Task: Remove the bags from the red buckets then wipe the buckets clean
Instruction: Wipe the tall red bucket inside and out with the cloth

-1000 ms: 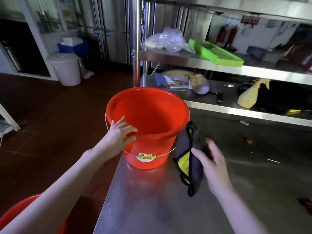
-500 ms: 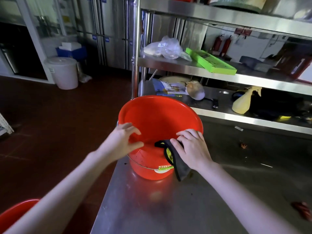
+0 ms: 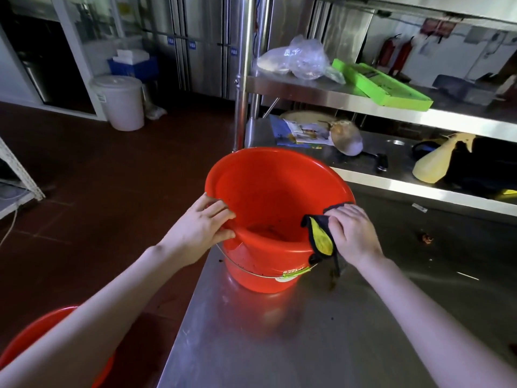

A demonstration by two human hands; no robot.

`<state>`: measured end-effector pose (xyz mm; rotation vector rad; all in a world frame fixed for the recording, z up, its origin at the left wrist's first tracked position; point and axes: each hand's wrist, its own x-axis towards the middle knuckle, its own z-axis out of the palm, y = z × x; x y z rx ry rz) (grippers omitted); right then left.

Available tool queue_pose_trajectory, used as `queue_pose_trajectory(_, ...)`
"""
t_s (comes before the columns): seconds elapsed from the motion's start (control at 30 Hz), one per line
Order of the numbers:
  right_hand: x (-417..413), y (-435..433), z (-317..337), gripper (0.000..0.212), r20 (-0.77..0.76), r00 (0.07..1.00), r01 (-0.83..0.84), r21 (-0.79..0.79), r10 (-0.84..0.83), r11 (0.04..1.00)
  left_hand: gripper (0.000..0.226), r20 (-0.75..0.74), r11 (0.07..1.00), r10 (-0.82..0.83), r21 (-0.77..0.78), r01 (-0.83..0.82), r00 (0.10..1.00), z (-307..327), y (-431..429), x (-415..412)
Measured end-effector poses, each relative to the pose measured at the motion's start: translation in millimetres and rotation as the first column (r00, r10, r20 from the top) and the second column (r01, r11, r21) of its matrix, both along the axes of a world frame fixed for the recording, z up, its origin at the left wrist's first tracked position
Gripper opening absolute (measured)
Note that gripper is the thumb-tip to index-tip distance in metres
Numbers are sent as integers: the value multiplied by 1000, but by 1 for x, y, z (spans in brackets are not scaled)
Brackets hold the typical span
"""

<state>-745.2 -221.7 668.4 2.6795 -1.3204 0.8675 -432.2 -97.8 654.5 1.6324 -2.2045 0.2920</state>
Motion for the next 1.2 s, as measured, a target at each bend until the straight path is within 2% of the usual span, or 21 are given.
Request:
queue_pose_trajectory(0.07,17,24,-15,32,70,993,98,-110,-90,989,44,3,998,27,-61,-27,1000,-2,5,-25)
queue_pose_trajectory(0.13,48,55,-25,24,82,987,149,-145,-138,978,29,-31,995,47,-84,-50,998,-4,5,-60)
queue_pose_trajectory(0.27,60,62,-24,28,108,993,61,-163,-44,985,29,-315,995,67,-45,-86,947,-1,10,-91)
queue_pose_trajectory(0.33,39,49,-18,29,48,998,-42,-163,50,986,43,-230,998,56,-19,-62,971,0,14,-69)
queue_pose_trajectory(0.43,8,27,-8,32,-36,991,-130,-102,127,986,66,-89,988,70,144,-57,994,2,16,-17)
queue_pose_trajectory(0.5,-4,12,-3,39,-62,988,-142,-48,139,989,56,-78,977,40,211,-23,996,-1,17,-2)
queue_pose_trajectory(0.6,-10,2,3,47,-34,996,-78,-6,77,997,48,-14,991,36,127,-34,999,-4,18,-15)
queue_pose_trajectory(0.73,29,44,-15,29,35,991,132,-133,-128,982,37,-39,996,24,-81,-27,999,-1,19,-47)
queue_pose_trajectory(0.8,56,74,-26,22,33,988,156,-176,-153,972,28,-71,988,8,-155,-19,997,-4,23,-69)
queue_pose_trajectory(0.9,53,74,-27,24,35,999,38,-218,-31,975,34,-154,996,47,-72,-58,987,-10,32,-86)
queue_pose_trajectory(1.0,19,45,-12,29,-111,986,-144,-182,125,973,35,-178,999,39,14,-37,983,-9,31,-79)
queue_pose_trajectory(1.1,-3,15,9,39,-170,981,-95,-13,92,995,36,-187,999,18,43,-10,982,-3,26,-74)
queue_pose_trajectory(1.13,-4,12,9,38,-162,984,-70,2,70,998,36,-180,999,21,37,-15,983,-2,24,-74)
queue_pose_trajectory(1.2,6,24,-1,33,-125,992,-27,-67,19,997,35,-148,999,46,16,-44,988,-1,23,-78)
